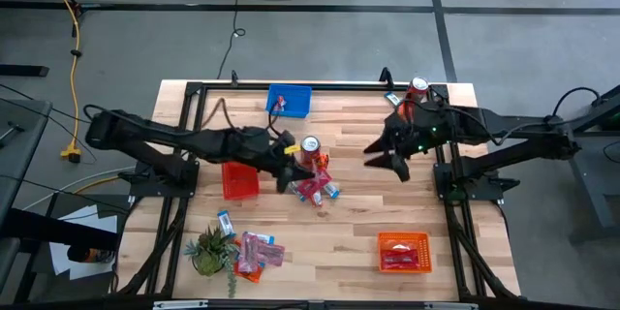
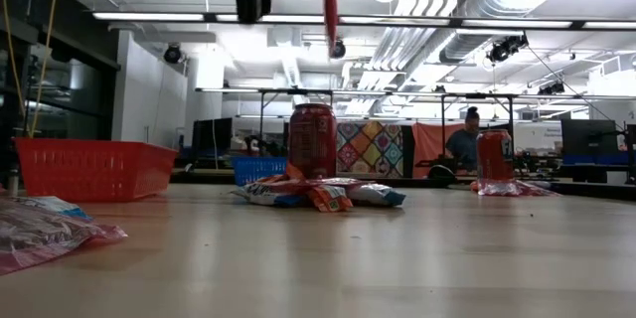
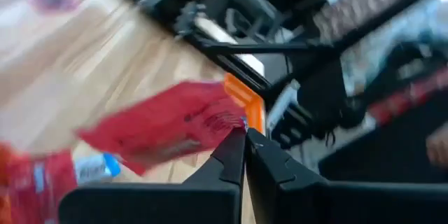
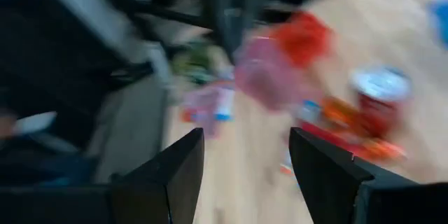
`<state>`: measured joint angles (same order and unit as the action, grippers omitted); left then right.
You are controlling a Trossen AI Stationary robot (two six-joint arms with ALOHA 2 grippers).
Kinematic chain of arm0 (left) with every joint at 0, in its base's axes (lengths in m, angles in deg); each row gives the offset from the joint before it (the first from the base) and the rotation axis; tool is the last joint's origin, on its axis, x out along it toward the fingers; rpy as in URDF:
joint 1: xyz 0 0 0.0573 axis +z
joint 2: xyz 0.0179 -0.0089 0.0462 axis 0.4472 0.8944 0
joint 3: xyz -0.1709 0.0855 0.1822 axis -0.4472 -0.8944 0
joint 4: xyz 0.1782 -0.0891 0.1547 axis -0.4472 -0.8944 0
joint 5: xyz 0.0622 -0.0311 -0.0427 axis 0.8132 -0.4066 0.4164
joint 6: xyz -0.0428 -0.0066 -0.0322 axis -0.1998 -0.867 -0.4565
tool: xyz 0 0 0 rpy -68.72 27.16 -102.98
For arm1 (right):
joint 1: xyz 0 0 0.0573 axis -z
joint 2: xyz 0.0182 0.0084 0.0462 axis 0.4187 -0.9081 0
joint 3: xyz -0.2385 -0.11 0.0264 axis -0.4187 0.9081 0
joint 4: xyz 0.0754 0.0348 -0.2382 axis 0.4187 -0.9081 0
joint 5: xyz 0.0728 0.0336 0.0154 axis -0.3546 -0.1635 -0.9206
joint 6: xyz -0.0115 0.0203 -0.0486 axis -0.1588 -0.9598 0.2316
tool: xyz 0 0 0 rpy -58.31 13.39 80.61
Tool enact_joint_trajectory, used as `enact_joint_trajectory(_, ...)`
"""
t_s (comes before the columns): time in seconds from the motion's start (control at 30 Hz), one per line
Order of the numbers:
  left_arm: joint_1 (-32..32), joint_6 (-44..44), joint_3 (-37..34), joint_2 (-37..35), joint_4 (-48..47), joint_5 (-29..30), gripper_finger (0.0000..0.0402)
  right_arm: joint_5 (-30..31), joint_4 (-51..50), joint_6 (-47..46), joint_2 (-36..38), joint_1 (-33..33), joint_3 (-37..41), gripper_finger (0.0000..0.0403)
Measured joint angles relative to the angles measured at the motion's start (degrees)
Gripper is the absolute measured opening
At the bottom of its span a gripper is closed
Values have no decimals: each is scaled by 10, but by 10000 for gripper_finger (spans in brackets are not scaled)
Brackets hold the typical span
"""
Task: Sort candy
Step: Put the red candy into the orange bin
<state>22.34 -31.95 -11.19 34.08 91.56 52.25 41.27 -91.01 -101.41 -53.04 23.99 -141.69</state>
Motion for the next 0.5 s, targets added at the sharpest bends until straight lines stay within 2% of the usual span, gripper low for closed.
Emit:
enact_joint_trajectory(0.1, 0, 85, 49, -2, -68, -35, 0, -12, 58, 30, -26, -16, 0, 204)
enact_joint_trajectory(0.2, 0, 170, 88, 7, -88, -84, 0, -7, 106, 95, -61, -30, 0, 204)
enact_joint_trajectory(0.3, 0, 205, 115, 12, -100, -107, 0, -7, 141, 159, -97, -40, 0, 204)
enact_joint_trajectory(0.5, -2, 242, 143, 12, -122, -110, 0, -5, 178, 209, -158, -43, 0, 204)
